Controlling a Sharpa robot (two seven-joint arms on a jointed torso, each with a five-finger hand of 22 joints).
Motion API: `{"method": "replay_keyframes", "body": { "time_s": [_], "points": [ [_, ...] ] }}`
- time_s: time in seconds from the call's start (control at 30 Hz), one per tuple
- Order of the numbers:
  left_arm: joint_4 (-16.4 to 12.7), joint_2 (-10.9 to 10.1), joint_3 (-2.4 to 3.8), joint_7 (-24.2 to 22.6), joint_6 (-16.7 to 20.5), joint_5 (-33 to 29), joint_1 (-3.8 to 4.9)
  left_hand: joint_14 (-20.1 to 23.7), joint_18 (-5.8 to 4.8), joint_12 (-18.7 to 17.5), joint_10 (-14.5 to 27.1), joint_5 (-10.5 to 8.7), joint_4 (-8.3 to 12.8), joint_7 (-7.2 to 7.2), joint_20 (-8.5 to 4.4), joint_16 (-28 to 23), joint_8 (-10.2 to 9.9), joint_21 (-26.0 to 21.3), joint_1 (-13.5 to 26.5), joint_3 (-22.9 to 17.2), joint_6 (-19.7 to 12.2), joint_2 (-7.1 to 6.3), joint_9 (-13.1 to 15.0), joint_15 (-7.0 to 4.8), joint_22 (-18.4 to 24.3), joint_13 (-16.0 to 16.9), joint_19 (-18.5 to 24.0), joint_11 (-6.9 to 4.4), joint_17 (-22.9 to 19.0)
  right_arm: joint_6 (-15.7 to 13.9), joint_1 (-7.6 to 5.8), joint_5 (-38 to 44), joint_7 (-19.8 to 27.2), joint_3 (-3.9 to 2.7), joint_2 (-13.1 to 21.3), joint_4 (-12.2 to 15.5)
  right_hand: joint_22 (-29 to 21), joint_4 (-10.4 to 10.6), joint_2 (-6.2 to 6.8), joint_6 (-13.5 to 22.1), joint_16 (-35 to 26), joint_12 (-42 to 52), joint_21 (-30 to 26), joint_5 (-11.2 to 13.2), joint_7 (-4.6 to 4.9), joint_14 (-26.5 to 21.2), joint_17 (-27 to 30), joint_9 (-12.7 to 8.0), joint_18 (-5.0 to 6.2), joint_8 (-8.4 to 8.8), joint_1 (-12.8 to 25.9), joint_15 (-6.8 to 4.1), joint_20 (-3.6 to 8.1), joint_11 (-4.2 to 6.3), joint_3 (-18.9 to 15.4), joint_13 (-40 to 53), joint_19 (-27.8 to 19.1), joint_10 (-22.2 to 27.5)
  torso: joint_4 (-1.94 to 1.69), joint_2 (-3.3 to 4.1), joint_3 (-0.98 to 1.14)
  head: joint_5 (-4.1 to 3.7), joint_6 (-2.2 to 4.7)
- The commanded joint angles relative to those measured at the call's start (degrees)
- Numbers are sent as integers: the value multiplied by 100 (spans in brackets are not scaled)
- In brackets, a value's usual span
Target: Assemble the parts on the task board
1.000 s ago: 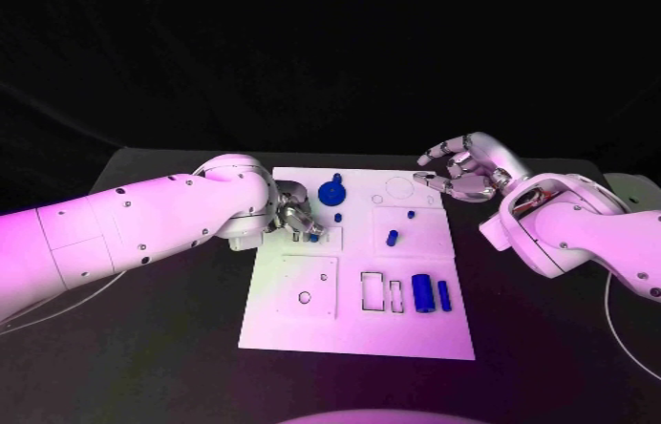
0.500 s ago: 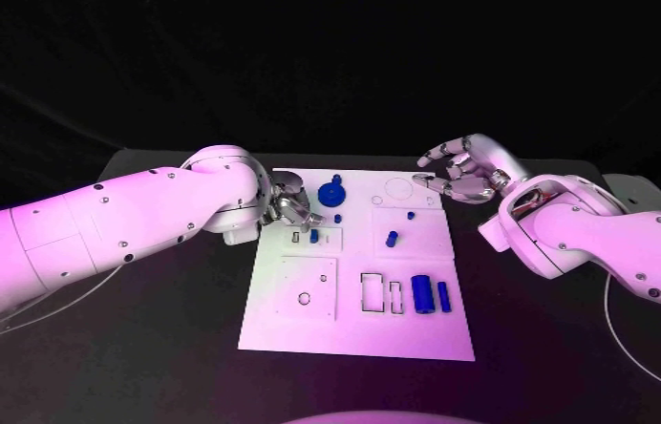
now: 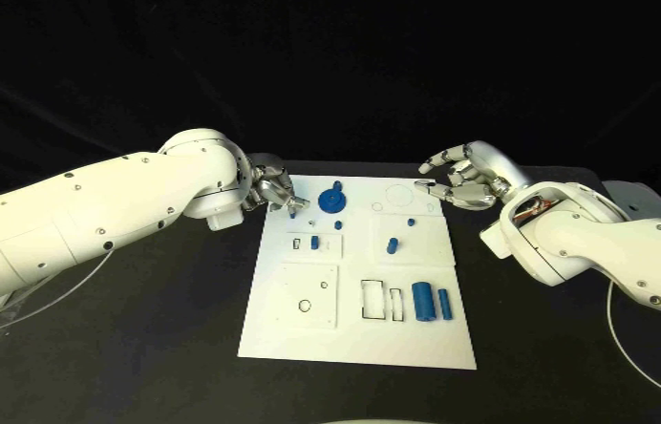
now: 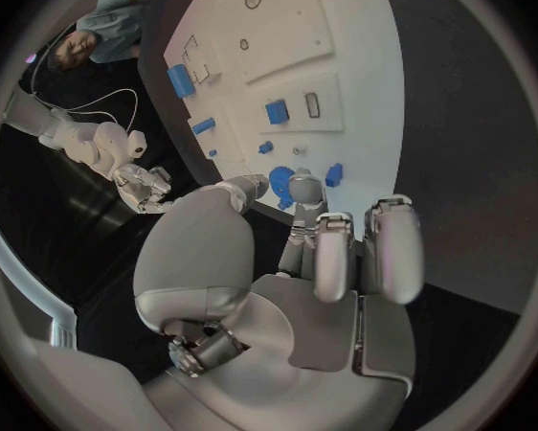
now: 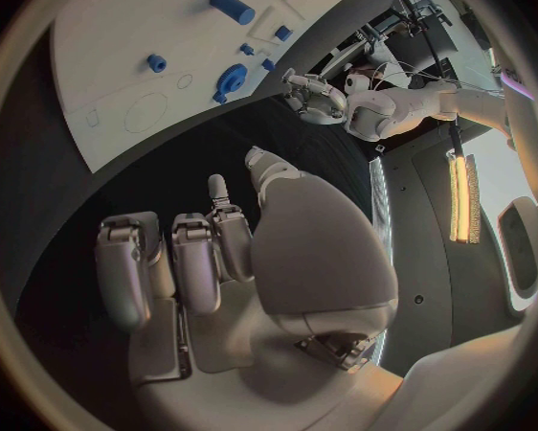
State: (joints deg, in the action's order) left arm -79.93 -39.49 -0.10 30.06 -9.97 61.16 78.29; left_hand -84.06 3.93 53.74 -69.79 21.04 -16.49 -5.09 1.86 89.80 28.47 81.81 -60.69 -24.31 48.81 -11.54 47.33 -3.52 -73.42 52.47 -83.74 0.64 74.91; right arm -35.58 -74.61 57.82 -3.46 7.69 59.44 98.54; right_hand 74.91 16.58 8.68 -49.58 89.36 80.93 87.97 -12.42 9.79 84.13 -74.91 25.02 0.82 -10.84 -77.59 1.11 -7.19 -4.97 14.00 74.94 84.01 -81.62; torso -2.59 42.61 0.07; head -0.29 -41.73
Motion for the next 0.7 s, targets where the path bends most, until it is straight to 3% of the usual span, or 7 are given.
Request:
{"method": "replay_keyframes", "body": {
  "time_s": [0.03,0.27,0.47,0.7],
  "points": [
    [132,44,9,-103,235,-35,24,-593,-61,-21,32,-6,-4,-17,35,18,-36,-14,-48,42,-17,0,-38,47,-5,-29,-8,14,1505,11,5,24,54,0,-1,-5,1334,1,-1,-30,-18,-22,-34,-3,-9,536,-1321,8,-15,-29,51,-41,50,4,33,709,458,34,-4,6,0,25,31],
    [474,207,13,-122,144,140,44,-594,-65,-5,30,-59,-18,-28,54,20,-68,0,-36,118,-3,-28,-85,61,-34,-29,-17,27,1509,10,7,19,61,0,-9,-17,1331,-1,-2,-29,-19,-20,-37,-4,-9,536,-1319,8,-14,-30,53,-41,50,4,35,710,456,32,-10,11,-8,38,34],
    [772,395,-4,-112,-95,287,44,-594,-66,9,24,-95,-19,-27,64,20,-80,7,-21,172,14,-46,-112,66,-47,-31,-21,28,1509,16,13,17,62,0,-19,-25,1331,-1,-2,-29,-19,-20,-37,-4,-9,536,-1319,8,-14,-30,53,-41,50,4,35,710,456,32,11,17,-8,46,25],
    [1081,575,-68,-88,-363,419,44,-594,-66,4,28,-101,-18,-27,65,20,-83,6,-21,184,17,-51,-119,66,-46,-40,-20,28,1509,17,18,16,59,0,-24,-31,1331,-1,-2,-29,-19,-20,-37,-4,-9,536,-1319,8,-14,-30,53,-41,50,4,35,710,456,32,7,12,1,50,3]
  ]
}}
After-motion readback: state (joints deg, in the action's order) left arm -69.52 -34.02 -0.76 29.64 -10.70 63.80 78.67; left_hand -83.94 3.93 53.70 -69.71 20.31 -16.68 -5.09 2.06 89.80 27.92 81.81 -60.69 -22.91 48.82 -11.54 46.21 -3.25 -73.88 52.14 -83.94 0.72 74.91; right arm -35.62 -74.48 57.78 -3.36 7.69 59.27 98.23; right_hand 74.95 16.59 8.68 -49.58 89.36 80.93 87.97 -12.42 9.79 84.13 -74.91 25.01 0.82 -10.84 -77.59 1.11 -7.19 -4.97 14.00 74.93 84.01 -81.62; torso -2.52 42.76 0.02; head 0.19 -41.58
